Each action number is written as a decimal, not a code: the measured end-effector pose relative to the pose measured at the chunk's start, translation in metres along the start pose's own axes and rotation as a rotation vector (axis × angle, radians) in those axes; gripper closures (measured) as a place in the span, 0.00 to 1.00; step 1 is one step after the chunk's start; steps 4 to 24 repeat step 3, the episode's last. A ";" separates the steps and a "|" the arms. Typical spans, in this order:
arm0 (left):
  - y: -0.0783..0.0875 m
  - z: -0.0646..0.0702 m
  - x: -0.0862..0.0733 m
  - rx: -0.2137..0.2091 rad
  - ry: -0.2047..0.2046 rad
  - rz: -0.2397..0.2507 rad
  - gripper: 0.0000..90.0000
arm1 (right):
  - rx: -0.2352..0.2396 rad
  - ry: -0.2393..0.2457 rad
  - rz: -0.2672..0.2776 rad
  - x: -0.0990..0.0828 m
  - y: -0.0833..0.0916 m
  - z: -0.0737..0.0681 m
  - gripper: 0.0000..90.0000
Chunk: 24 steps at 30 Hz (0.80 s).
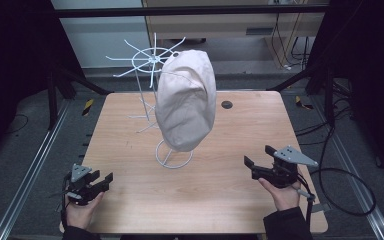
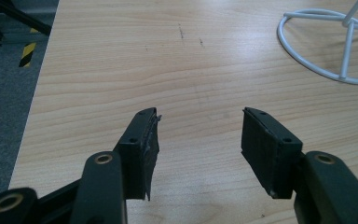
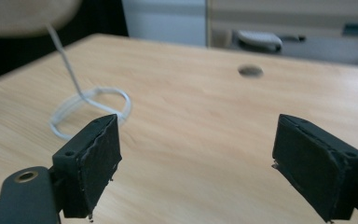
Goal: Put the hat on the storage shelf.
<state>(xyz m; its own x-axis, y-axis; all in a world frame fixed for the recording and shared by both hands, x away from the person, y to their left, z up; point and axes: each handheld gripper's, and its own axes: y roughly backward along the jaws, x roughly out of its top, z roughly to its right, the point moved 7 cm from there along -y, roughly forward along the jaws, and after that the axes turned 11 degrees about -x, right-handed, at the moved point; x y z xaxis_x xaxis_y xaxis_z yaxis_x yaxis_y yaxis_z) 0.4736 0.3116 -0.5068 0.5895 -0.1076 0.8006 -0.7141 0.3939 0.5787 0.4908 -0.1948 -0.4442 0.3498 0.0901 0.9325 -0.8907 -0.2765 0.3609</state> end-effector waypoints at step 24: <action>0.000 0.000 0.000 -0.001 -0.001 0.002 0.52 | -0.021 0.001 -0.030 -0.012 -0.004 0.006 0.17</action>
